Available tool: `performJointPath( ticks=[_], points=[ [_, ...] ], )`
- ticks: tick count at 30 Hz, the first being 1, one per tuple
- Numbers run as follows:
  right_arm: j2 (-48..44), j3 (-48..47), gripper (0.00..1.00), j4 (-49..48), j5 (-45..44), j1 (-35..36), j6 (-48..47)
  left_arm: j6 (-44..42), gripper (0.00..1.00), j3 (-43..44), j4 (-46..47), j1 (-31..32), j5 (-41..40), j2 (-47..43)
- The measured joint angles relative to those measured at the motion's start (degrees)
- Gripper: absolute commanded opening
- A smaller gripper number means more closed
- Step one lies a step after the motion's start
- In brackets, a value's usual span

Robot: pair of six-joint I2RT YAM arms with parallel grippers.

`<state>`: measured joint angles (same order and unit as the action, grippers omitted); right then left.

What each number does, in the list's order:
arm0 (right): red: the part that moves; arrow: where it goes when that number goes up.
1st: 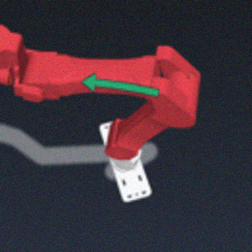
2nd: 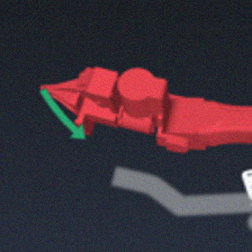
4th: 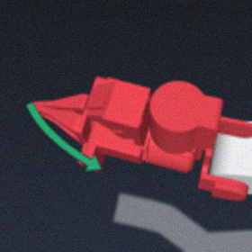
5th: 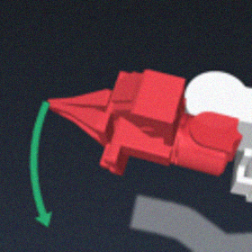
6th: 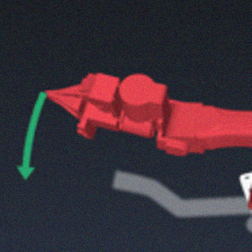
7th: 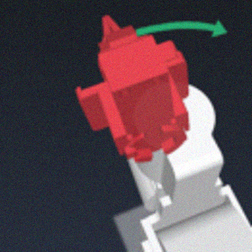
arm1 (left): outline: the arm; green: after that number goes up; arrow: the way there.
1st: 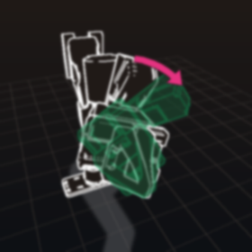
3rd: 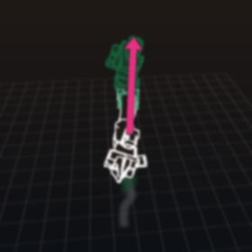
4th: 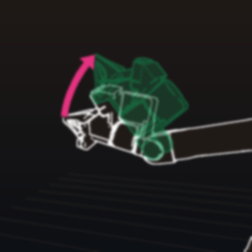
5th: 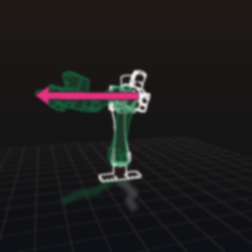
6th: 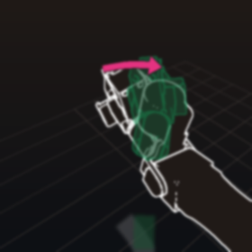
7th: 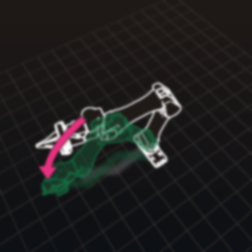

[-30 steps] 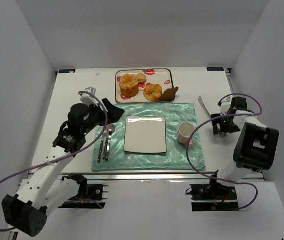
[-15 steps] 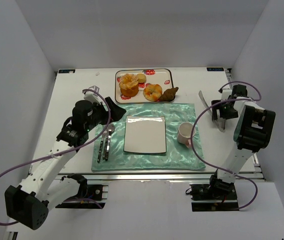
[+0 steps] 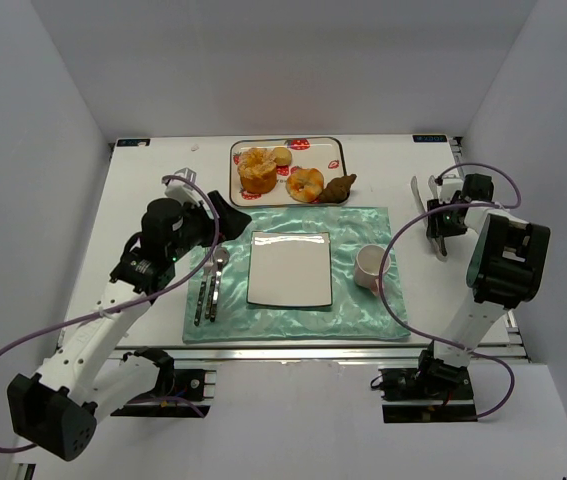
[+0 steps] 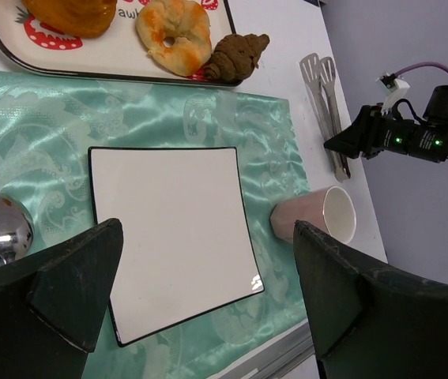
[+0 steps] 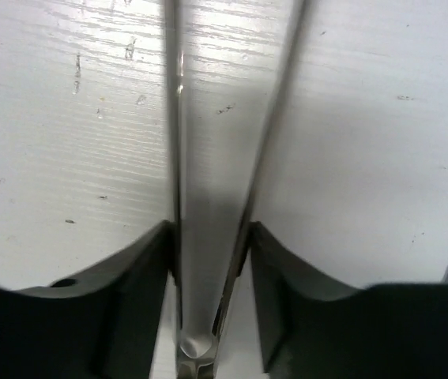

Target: Place the bread

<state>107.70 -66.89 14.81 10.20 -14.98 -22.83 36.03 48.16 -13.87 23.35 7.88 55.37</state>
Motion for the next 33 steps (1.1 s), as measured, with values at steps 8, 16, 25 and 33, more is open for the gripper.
performJointPath(
  ticks=[8,16,25,33],
  points=[
    [-5.8,2.9,0.32,0.1,4.7,-0.1,0.0,0.5,0.98,0.0,-1.6,0.0,-0.6,-2.1],
    [-12.2,-7.5,0.50,4.9,11.9,1.2,3.2,1.0,0.98,0.0,-1.7,0.0,-1.1,-4.4],
    [-13.6,-12.7,0.52,9.6,14.0,12.0,7.0,1.0,0.98,0.0,-2.3,0.0,-1.2,-4.4],
    [-13.4,-15.4,0.51,11.3,13.9,20.9,7.9,1.0,0.98,0.0,-3.0,0.0,-1.7,-6.0]
  ],
)
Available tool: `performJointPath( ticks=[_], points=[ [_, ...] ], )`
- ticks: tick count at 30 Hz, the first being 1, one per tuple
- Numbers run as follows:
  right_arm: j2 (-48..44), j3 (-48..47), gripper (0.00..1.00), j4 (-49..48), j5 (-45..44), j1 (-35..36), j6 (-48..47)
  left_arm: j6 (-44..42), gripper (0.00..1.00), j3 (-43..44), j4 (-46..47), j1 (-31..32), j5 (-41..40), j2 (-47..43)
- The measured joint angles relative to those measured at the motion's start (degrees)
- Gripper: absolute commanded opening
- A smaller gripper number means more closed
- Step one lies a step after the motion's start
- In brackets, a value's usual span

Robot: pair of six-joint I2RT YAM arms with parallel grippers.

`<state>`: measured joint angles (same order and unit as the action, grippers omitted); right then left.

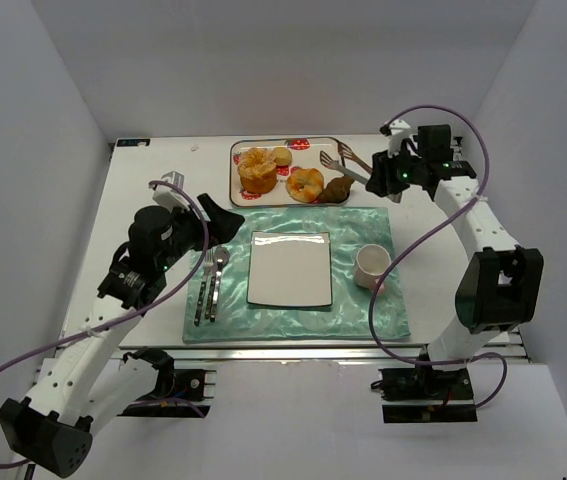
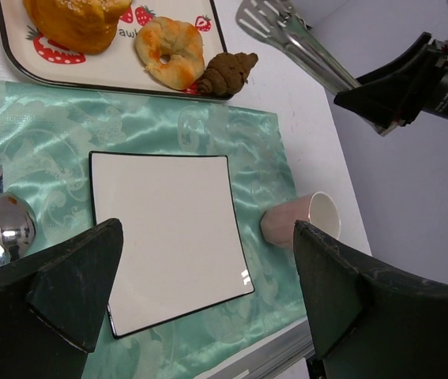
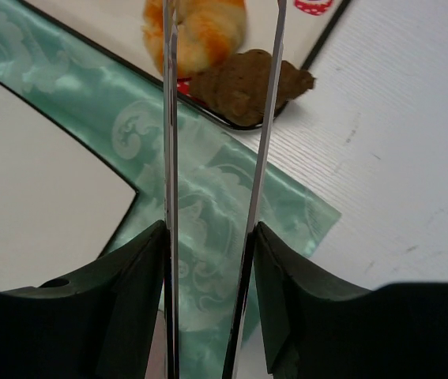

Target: Place the bread

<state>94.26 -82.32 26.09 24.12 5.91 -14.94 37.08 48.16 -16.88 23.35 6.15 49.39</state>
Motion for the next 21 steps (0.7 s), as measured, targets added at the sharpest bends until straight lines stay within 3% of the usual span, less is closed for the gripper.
performJointPath(
  ticks=[11,21],
  points=[
    [11.6,-6.4,0.51,1.3,-1.1,5.7,-0.2,0.1,0.98,0.0,-2.3,0.0,-1.4,-1.8],
    [15.0,-7.9,0.53,2.7,-4.9,7.0,-0.6,1.4,0.98,0.0,-2.9,0.0,-2.6,-4.2]
  ],
)
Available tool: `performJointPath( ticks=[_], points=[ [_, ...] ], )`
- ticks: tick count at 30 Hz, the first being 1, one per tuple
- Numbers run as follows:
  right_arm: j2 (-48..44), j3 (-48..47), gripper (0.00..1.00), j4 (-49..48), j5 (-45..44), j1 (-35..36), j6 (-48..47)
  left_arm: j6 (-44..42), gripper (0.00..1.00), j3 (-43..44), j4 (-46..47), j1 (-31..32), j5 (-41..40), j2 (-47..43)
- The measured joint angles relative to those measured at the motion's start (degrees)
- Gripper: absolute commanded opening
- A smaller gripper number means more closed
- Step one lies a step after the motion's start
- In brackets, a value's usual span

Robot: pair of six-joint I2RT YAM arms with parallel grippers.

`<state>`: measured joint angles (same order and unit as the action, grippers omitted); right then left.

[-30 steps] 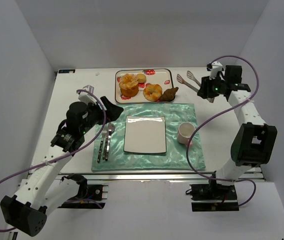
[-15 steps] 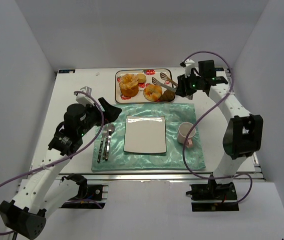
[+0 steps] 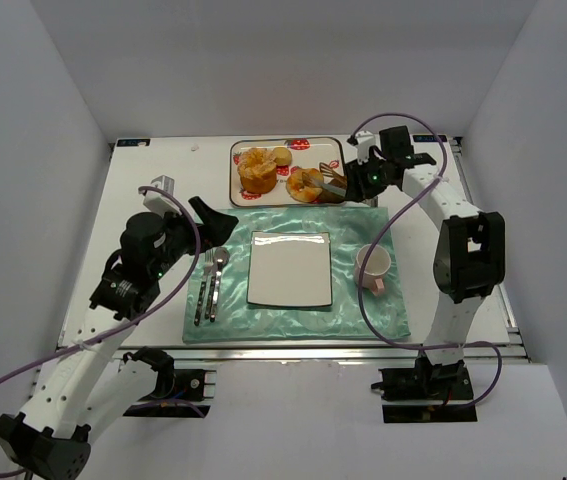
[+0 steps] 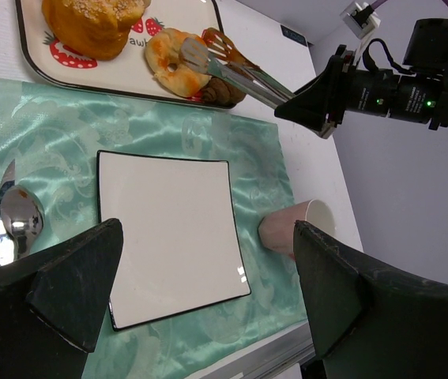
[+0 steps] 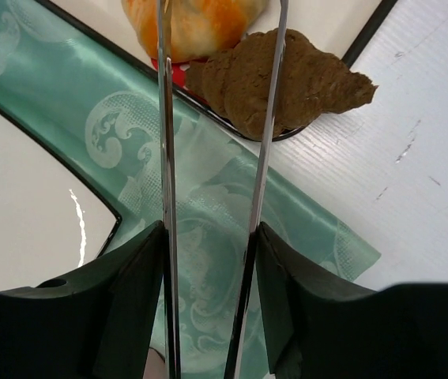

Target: Place the bread

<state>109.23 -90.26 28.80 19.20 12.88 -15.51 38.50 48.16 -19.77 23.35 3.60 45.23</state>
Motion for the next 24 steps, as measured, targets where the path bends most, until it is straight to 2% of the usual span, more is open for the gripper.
performJointPath(
  ticks=[9,11,13,16,17,24],
  points=[
    [0.4,-1.1,0.52,-0.1,-2.8,0.8,-0.1,0.0,0.98,0.0,-0.2,0.0,0.0,0.3],
    [0.6,-1.1,0.49,-0.1,-3.0,1.0,-0.2,0.0,0.98,0.0,-0.2,0.0,0.0,0.5],
    [0.9,-1.1,0.43,-0.1,-3.0,1.3,-0.3,0.0,0.98,0.0,-0.2,0.0,0.0,0.8],
    [1.2,-1.2,0.17,0.3,-2.8,1.6,-0.6,-0.1,0.98,0.0,-0.4,0.0,0.0,1.0],
    [1.2,-1.2,0.01,0.3,-2.6,1.6,-0.5,-0.1,0.98,0.0,-0.4,0.0,0.0,1.0],
    [1.2,-3.5,0.00,1.3,0.8,1.8,1.5,0.0,0.98,0.0,-0.4,0.0,-0.2,0.4]
  ],
)
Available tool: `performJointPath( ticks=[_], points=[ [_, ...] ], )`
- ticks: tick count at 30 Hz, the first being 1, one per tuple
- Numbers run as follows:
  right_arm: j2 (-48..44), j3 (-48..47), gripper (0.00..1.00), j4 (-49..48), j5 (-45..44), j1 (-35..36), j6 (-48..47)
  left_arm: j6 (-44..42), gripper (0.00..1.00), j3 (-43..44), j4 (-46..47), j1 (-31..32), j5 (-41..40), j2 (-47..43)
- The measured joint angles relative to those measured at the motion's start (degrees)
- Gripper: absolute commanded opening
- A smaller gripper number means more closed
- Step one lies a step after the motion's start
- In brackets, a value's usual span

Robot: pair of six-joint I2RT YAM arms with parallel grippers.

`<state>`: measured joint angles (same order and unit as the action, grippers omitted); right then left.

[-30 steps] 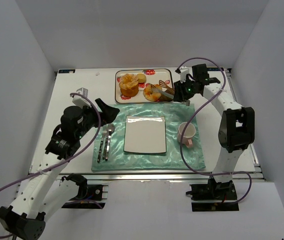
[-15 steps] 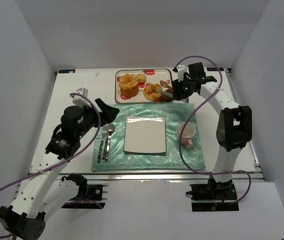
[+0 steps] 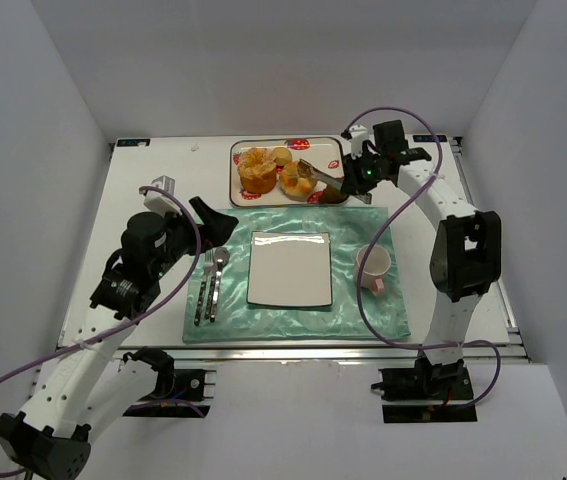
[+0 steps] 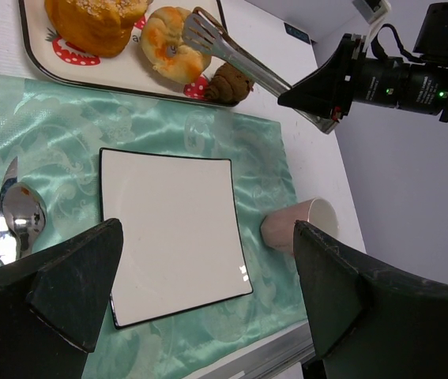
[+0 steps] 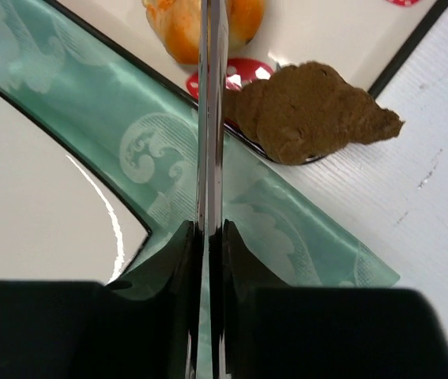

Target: Place the bread

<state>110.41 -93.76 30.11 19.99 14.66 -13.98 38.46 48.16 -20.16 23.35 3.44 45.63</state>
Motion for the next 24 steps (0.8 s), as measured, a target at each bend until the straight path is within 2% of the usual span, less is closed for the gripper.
performJointPath(
  ticks=[6,11,15,20,24],
  points=[
    [-1.4,-2.1,0.00,-0.2,3.7,0.0,3.3,0.0,0.98,0.0,0.0,0.0,0.0,-0.1],
    [-6.8,-1.6,0.00,0.7,7.4,0.0,4.5,0.1,0.98,0.0,0.0,0.0,-0.2,-0.1],
    [-16.3,4.9,0.00,2.5,11.5,0.0,3.8,0.2,0.98,0.0,0.0,0.0,-0.5,-0.4],
    [-29.2,18.8,0.00,4.7,15.5,0.4,1.6,0.4,0.98,0.0,0.0,0.0,-0.7,-1.3],
    [-33.4,26.7,0.00,7.2,16.0,2.4,0.4,0.4,0.98,0.0,0.0,0.0,-0.7,-1.2]
  ],
)
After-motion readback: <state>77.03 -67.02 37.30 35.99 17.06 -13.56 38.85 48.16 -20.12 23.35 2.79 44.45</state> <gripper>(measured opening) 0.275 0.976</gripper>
